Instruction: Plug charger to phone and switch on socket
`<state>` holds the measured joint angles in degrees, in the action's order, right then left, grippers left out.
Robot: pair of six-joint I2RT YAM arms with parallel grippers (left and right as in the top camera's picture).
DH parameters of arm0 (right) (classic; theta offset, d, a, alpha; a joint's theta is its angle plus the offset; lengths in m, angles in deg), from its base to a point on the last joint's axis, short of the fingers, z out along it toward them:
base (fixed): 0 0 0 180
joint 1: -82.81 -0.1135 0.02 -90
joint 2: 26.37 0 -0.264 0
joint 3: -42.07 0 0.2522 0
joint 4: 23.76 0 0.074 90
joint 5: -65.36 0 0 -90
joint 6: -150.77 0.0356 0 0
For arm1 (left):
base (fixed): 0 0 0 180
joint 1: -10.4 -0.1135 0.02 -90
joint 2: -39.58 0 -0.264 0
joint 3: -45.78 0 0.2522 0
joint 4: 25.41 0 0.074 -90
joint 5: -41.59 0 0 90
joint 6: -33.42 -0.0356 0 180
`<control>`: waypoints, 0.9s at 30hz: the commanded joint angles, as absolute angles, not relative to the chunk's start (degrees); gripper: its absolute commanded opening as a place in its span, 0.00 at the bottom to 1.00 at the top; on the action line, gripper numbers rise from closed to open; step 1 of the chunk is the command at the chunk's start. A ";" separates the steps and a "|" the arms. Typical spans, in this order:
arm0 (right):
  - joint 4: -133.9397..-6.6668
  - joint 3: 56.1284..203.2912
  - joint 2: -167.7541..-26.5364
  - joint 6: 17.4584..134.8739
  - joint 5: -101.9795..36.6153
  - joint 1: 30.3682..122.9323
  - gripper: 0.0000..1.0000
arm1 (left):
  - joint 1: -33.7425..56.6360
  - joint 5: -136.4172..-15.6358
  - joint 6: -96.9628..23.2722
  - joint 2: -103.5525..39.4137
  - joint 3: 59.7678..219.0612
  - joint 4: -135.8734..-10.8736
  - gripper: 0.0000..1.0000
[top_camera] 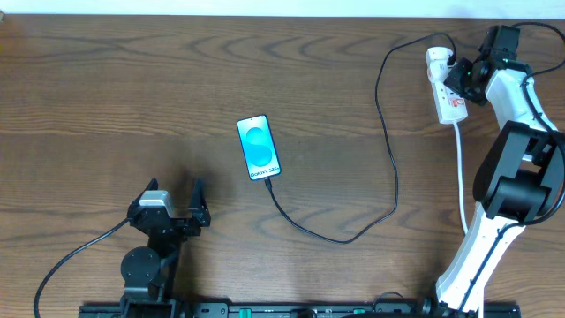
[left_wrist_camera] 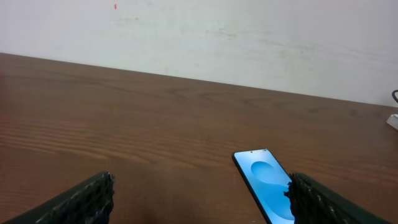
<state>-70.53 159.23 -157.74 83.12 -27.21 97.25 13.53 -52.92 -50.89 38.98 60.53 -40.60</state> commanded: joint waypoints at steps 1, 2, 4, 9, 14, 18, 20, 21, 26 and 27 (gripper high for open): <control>-70.07 160.34 -157.98 82.05 -28.10 97.27 0.01 | 13.29 -53.71 -51.78 39.35 59.77 -42.81 0.89; -69.88 160.32 -157.98 81.61 -28.30 97.21 0.01 | 13.29 -53.71 -51.78 39.35 59.77 -42.83 0.89; -69.40 160.32 -158.01 81.00 -28.43 96.97 0.01 | 13.29 -53.71 -51.78 39.35 59.77 -42.81 0.89; -68.50 160.32 -158.66 80.87 -28.45 96.64 0.01 | 13.29 -53.71 -51.78 39.35 59.77 -42.81 0.89; -68.52 160.34 -160.34 80.91 -28.74 96.59 0.01 | 13.29 -53.71 -51.78 39.35 59.77 -42.81 0.89; -68.24 160.39 -160.59 80.89 -28.69 96.59 0.01 | 13.29 -53.71 -51.78 39.35 59.77 -42.81 0.89; -68.22 160.45 -160.59 80.89 -28.69 96.64 0.01 | 13.29 -53.71 -51.78 39.35 59.77 -42.81 0.89; -68.19 160.45 -160.59 80.89 -28.69 96.64 0.01 | 13.29 -53.71 -51.78 39.35 59.77 -42.81 0.89; -68.17 160.45 -160.59 80.89 -28.69 96.64 0.01 | 13.29 -53.71 -51.78 39.35 59.77 -42.83 0.89; -68.17 160.45 -160.59 80.89 -28.69 96.64 0.01 | 13.29 -53.71 -51.78 39.35 59.77 -42.83 0.89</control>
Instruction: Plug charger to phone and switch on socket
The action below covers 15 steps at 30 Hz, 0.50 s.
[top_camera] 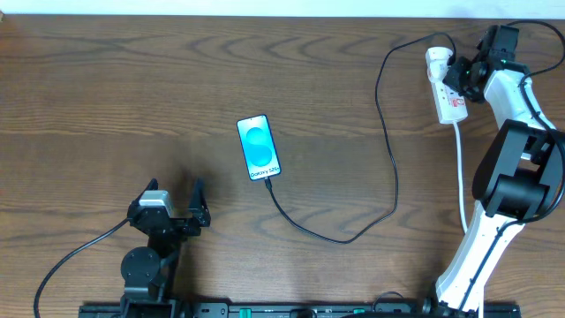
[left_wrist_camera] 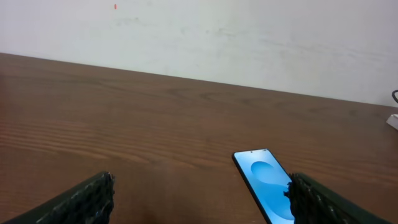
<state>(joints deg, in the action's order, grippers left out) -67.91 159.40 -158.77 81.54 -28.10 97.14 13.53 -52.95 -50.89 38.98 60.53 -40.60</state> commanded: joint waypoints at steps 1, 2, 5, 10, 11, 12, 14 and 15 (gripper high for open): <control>-68.17 160.45 -160.59 80.89 -28.69 96.64 0.01 | 13.29 -53.71 -51.78 39.35 59.77 -42.83 0.89; -68.17 160.45 -160.59 80.89 -28.69 96.62 0.01 | 13.29 -53.71 -51.78 39.35 59.77 -42.83 0.89; -68.22 160.45 -160.59 80.89 -28.72 96.59 0.01 | 13.29 -53.71 -51.76 39.35 59.77 -42.81 0.89; -68.46 160.45 -160.59 80.89 -28.69 96.59 0.01 | 13.29 -53.71 -51.78 39.35 59.77 -42.81 0.89; -68.54 160.50 -160.59 80.89 -28.72 96.59 0.01 | 13.29 -53.71 -51.78 39.35 59.77 -42.83 0.89; -68.61 160.54 -160.59 80.89 -28.72 96.59 0.01 | 13.29 -53.71 -51.78 39.35 59.77 -42.81 0.89; -68.98 160.78 -160.56 80.89 -28.74 96.59 0.01 | 13.29 -53.71 -51.78 39.35 59.77 -42.83 0.89; -69.22 160.95 -160.56 80.89 -28.74 96.59 0.01 | 13.29 -53.71 -51.78 39.35 59.77 -42.81 0.89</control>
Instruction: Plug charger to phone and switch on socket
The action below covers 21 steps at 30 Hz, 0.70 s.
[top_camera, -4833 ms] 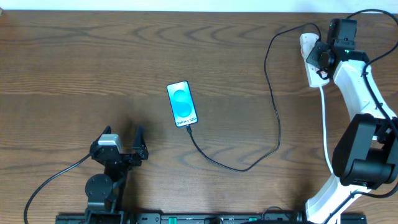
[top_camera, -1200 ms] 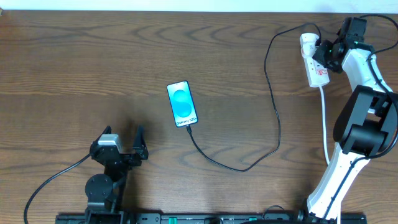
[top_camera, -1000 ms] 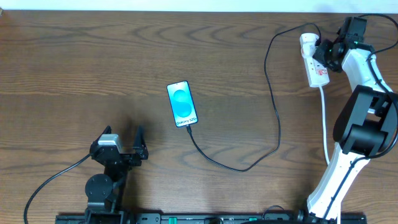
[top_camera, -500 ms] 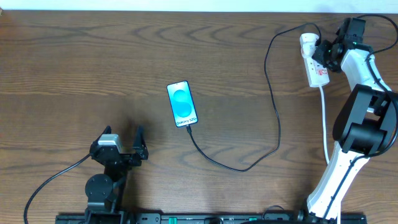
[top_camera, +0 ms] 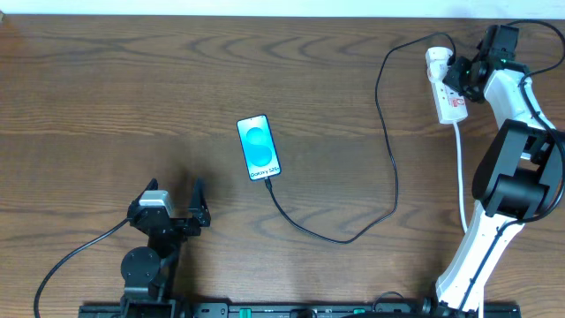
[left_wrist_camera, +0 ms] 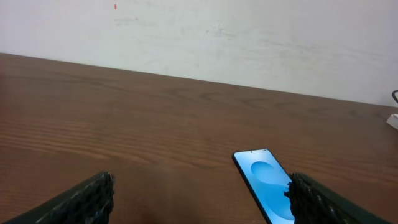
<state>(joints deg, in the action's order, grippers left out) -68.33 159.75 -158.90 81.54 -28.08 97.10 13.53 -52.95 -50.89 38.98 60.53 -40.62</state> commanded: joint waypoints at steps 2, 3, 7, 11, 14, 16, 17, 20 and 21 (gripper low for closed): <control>-70.03 161.52 -160.52 80.87 -28.72 96.59 0.01 | 13.29 -53.71 -51.78 39.35 59.77 -42.81 0.89; -70.49 161.92 -160.52 80.87 -28.74 96.59 0.01 | 13.29 -53.71 -51.78 39.35 59.77 -42.81 0.89; -72.57 163.86 -160.43 80.89 -28.72 96.59 0.01 | 13.29 -53.71 -51.78 39.35 59.77 -42.81 0.89; -73.72 164.47 -159.43 80.89 -28.67 96.59 0.01 | 13.29 -53.71 -51.78 39.35 59.77 -42.81 0.89; -74.58 164.47 -157.96 80.89 -28.65 96.59 0.01 | 13.29 -53.71 -51.78 39.35 59.77 -42.83 0.89; -75.23 164.47 -156.67 80.87 -28.63 96.59 0.01 | 13.29 -53.71 -51.78 39.35 59.77 -42.81 0.89; -75.84 164.47 -156.02 80.89 -28.67 96.59 0.01 | 13.29 -53.71 -51.78 39.35 59.77 -42.81 0.89; -77.40 164.47 -154.14 80.60 -28.65 96.59 0.01 | 13.29 -53.71 -51.78 39.35 59.77 -42.81 0.89; -77.64 164.47 -153.59 80.23 -28.58 96.59 0.01 | 13.29 -53.71 -51.78 39.35 59.77 -42.81 0.89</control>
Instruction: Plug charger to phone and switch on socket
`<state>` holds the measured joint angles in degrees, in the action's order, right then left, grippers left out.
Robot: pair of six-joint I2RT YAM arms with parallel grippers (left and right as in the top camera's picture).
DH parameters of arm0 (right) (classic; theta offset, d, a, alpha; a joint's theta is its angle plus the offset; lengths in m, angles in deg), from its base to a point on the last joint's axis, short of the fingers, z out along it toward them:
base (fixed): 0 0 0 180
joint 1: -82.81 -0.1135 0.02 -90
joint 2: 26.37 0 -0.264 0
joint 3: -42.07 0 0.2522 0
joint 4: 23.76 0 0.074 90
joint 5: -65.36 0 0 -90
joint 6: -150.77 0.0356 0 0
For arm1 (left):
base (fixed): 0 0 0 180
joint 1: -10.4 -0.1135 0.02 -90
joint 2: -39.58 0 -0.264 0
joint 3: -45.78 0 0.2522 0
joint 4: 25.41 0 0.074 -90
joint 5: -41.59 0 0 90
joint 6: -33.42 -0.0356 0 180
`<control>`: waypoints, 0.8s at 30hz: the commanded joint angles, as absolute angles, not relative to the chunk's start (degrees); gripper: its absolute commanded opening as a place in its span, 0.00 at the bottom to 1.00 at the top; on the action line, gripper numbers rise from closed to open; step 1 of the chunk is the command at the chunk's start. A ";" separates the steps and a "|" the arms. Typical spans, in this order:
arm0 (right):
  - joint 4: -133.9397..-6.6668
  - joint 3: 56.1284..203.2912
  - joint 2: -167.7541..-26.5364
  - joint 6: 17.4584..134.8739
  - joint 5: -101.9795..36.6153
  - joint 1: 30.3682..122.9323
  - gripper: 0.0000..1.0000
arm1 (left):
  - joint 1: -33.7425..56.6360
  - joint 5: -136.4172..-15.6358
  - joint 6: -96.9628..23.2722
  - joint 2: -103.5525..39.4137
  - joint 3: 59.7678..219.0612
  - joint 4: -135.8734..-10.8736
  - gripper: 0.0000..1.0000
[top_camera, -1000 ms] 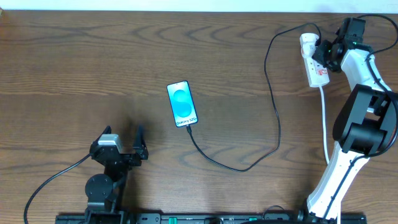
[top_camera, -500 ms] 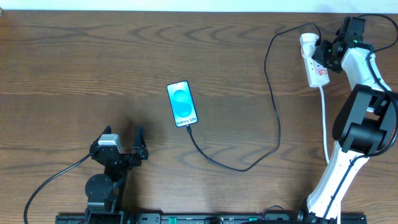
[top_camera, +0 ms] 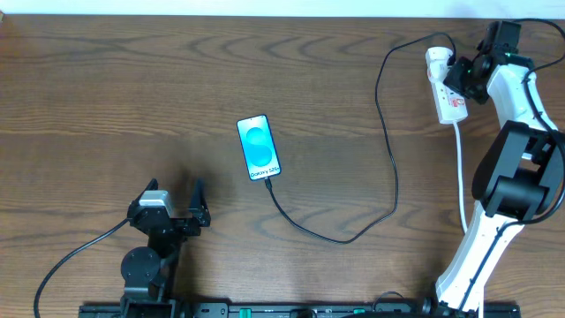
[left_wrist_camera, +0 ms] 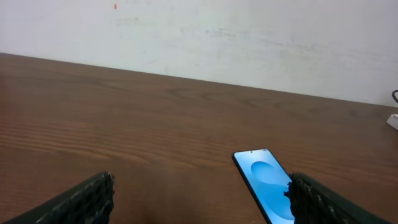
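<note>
The phone [top_camera: 259, 147] lies face up mid-table with its blue screen lit, and shows at the lower right in the left wrist view [left_wrist_camera: 266, 182]. A black cable [top_camera: 394, 181] runs from the phone's near end in a loop to the white charger [top_camera: 436, 56], plugged into the white power strip [top_camera: 446, 99] at the far right. My right gripper [top_camera: 462, 76] hovers right at the strip, beside the charger; its jaws cannot be made out from above. My left gripper [top_camera: 174, 201] stays low at the near left, open and empty [left_wrist_camera: 199, 194].
The strip's own white lead [top_camera: 461, 177] trails toward the near edge along the right arm's base [top_camera: 508, 190]. A pale wall [left_wrist_camera: 199, 37] bounds the table's far edge. Bare brown wood [top_camera: 132, 88] fills the left half.
My right wrist has shifted a trifle toward the far edge, with the gripper still at the power strip. The phone, cable and left arm stand as before.
At each moment the phone lay with the cable in it and the charger in the strip, and my left gripper rested open at the near left. My right gripper stayed at the strip's charger end throughout, shifting only slightly.
</note>
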<state>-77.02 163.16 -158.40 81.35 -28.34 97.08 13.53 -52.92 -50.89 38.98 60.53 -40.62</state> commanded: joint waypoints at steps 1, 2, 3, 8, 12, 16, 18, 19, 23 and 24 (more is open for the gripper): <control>-77.88 164.47 -152.96 79.95 -28.52 96.57 0.01 | 13.29 -53.71 -51.78 39.35 59.77 -42.81 0.89; -78.31 164.47 -152.32 79.95 -28.10 96.53 0.01 | 13.29 -53.71 -51.78 39.35 59.77 -42.81 0.89; -78.69 164.47 -151.80 79.82 -27.73 96.49 0.01 | 13.29 -53.71 -51.78 39.35 59.77 -42.83 0.89; -80.87 164.47 -147.95 78.66 -26.81 95.55 0.01 | 13.29 -53.71 -51.78 39.35 59.77 -42.83 0.89; -83.01 164.47 -145.22 77.91 -24.91 94.37 0.01 | 13.29 -53.71 -51.78 39.35 59.77 -42.83 0.89; -85.42 164.32 -141.94 76.89 -24.80 93.12 0.01 | 13.29 -53.71 -51.78 39.35 59.77 -42.81 0.89; -85.99 163.71 -140.39 76.32 -24.76 92.44 0.01 | 13.29 -53.71 -51.78 39.35 59.77 -42.81 0.89; -86.12 163.21 -139.43 76.06 -24.69 92.05 0.01 | 13.29 -53.71 -51.78 39.35 59.77 -42.83 0.89; -85.90 158.94 -133.35 75.90 -22.07 90.15 0.01 | 13.29 -53.71 -51.78 39.35 59.77 -42.81 0.89; -85.44 157.17 -131.17 75.88 -21.50 89.60 0.01 | 13.29 -53.71 -51.78 39.35 59.77 -42.81 0.89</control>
<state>-85.75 160.87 -137.44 77.00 -24.39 91.39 13.53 -52.92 -50.89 38.98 60.53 -40.62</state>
